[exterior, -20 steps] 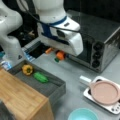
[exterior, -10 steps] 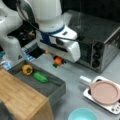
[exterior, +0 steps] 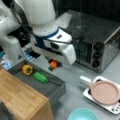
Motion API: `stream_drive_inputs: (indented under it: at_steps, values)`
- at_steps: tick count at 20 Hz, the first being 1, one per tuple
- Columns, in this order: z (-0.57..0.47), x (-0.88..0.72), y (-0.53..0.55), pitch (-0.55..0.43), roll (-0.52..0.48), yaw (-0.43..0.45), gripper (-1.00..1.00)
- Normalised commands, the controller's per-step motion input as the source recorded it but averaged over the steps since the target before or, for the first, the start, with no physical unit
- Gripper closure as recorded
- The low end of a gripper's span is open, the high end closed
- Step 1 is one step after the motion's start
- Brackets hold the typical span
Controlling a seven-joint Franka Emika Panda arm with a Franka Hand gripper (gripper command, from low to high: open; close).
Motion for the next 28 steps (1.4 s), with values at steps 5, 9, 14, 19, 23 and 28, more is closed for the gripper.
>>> stream_drive_inputs:
  at_steps: [5,9,14,19,23,28]
  values:
    - [-0.21,-0.4,-0.09,-0.251,-0.103,0.077,1.0]
    - [-0.26,-0.34,-0.09,-0.248,-0.138,0.066,1.0]
    - [-0.21,-0.24,-0.08,-0.239,-0.112,0.048,1.0]
    - [-0.16,-0.18,-0.1,-0.214,-0.099,0.053,1.0]
    - [-0.2,-0.13,-0.11,-0.208,-0.098,0.043,1.0]
    - [-0.25,-0.07,-0.07,-0.181,-0.084,0.052,1.0]
